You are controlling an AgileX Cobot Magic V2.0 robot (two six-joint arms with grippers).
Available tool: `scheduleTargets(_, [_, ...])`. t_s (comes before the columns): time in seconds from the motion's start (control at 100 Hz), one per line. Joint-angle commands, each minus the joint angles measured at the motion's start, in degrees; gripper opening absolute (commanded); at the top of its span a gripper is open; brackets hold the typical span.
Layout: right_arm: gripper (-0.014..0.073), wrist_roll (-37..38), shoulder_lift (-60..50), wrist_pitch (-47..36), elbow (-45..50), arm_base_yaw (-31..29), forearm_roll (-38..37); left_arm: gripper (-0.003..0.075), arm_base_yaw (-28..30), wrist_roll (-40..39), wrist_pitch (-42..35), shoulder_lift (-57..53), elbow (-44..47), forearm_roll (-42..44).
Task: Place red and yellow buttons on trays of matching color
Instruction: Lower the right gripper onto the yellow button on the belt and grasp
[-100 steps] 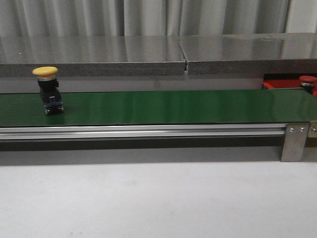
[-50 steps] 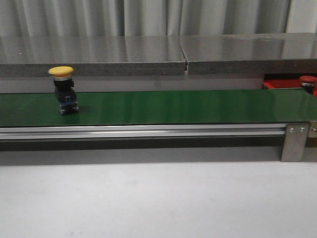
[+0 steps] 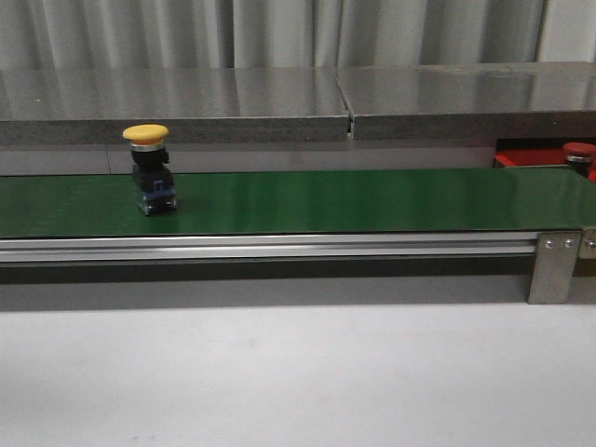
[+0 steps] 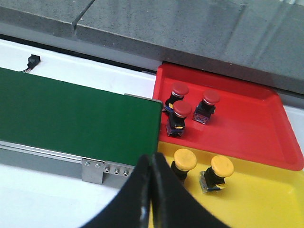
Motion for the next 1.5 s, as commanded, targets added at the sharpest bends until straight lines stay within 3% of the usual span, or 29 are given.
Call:
scheduleTargets(0.0, [-0.0008,-0.46,0.06,-4.50,-1.30,0.01,-0.10,-0.0019,-0.99,0.10,-4.62,-5.06,1.98,-1.22])
scheduleTargets(0.44, [-0.0008,-0.46,3.23,-0.55,-2.70,0.40,1.44,-0.0019,-1.07,0.10,-4.60,-24.31,17.59,-1.63])
scheduleTargets(0.78, [0.0008,-0.46,20.00,4.21,-15.70,10.69,1.50,-0.0019,-1.07,0.10,-5.25,-27.60,19.32,-0.97])
scheduleTargets(0.87, [0.0097,-0.46,25.79,4.96,-20.08,14.11,1.50,-0.0019,-1.07,0.10,-5.25,-27.60,19.32,0.00])
scheduleTargets(1.04, [0.0444,-0.46,35.71,7.57,-27.81,20.41,1.50,-0.0019,-1.07,0.10,-5.25,-27.60,19.32,-0.01])
scheduleTargets(1.14, [0.0582,-0.46,41.14,9.74,-32.28,23.27,1.50,-0.0019,-1.07,0.10,-5.25,-27.60,19.32,-0.01])
scheduleTargets(1.49, [0.0614,-0.48,57.69,19.30,-48.87,30.31,3.65,-0.0019,-1.07,0.10,-5.25,-27.60,19.32,-0.01])
